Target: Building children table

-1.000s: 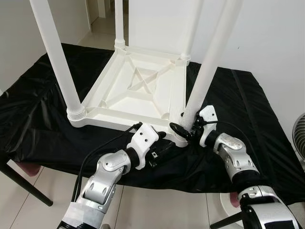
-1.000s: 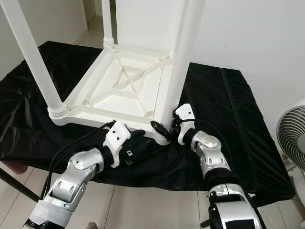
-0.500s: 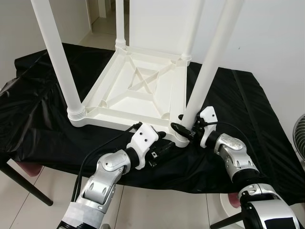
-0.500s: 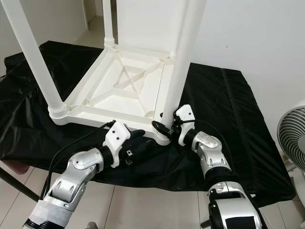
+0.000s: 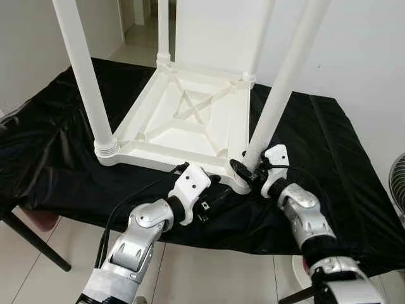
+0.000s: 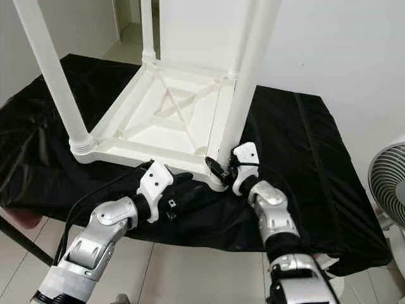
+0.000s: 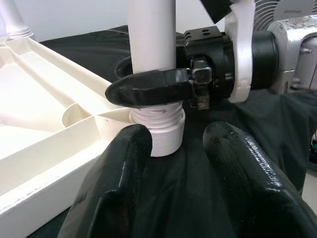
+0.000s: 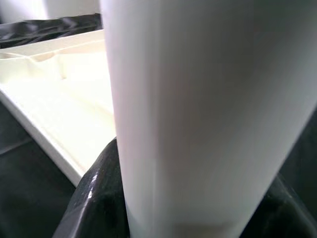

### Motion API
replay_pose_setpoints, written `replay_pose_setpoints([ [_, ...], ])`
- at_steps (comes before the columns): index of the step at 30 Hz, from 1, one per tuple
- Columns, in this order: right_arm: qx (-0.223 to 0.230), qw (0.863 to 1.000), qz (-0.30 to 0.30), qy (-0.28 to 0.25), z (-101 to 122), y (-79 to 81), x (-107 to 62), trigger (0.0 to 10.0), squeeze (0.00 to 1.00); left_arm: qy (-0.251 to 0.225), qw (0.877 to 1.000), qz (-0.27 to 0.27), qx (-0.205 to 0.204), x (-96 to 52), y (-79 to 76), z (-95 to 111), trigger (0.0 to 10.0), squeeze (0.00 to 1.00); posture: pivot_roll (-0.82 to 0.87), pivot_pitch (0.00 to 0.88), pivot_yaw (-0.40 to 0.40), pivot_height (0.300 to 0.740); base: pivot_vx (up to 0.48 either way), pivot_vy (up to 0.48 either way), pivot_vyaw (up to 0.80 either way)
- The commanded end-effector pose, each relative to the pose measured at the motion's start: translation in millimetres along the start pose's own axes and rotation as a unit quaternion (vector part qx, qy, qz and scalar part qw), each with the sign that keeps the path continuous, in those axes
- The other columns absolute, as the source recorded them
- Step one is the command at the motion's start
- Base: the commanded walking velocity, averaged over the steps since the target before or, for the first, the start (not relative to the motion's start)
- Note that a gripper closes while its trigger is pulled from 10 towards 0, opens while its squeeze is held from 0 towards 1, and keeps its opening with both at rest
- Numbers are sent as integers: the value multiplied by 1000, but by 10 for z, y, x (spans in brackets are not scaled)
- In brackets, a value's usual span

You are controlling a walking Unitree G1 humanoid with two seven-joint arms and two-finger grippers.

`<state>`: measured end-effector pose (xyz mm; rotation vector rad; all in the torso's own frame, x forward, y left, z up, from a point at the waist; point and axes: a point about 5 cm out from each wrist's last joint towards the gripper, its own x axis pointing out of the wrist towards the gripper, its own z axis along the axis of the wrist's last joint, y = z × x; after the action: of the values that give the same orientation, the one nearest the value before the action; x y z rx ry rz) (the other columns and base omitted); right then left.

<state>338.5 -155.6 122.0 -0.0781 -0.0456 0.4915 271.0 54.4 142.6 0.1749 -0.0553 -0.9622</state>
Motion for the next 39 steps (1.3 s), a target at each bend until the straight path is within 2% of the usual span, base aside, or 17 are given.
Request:
replay_pose_setpoints([
  [1,-13,999,-31,29,-82,-78,-64,10000,0,1,1000,16,-2,-2,-1,0,10000,0,118,37,-82,740,0,0,0],
  [3,8,993,-110,34,-92,-47,-92,10000,0,2,1000,11,-4,3,-18,-4,10000,0,106,39,-74,740,0,0,0],
  [4,8,993,-110,34,-92,-47,-92,10000,0,2,1000,11,-4,3,-18,-4,10000,0,106,39,-74,740,0,0,0],
  [7,17,985,-168,38,-88,-8,-128,10000,0,2,1000,8,-5,10,-24,-6,10000,0,104,40,-73,740,0,0,0],
  [9,19,968,-248,40,-123,123,-193,10000,0,2,1000,5,-6,8,-37,-6,10000,0,101,46,-69,740,0,0,0],
  [12,24,953,-298,43,-125,233,-241,10000,0,3,1000,4,-6,-4,-48,-10,10000,0,104,50,-70,740,0,0,0],
  [14,24,953,-298,43,-125,233,-241,10000,0,3,1000,4,-6,-4,-48,-10,10000,0,104,50,-70,740,0,0,0],
  [17,38,947,-315,42,-106,320,-245,10000,0,5,1000,4,-9,-14,-59,-20,10000,0,107,54,-72,740,0,0,0],
  [27,58,952,-300,37,-58,376,-238,10000,0,5,1000,8,-10,-24,-59,-24,10000,0,109,55,-78,740,0,0,0],
  [28,58,952,-299,31,-30,364,-241,10000,1000,5,1000,8,-10,-25,-59,-25,10000,0,109,55,-78,740,0,0,0],
  [39,60,959,-277,16,45,259,-259,10000,1000,5,1000,11,-10,-12,-51,-20,10000,0,108,48,-83,740,0,0,0],
])
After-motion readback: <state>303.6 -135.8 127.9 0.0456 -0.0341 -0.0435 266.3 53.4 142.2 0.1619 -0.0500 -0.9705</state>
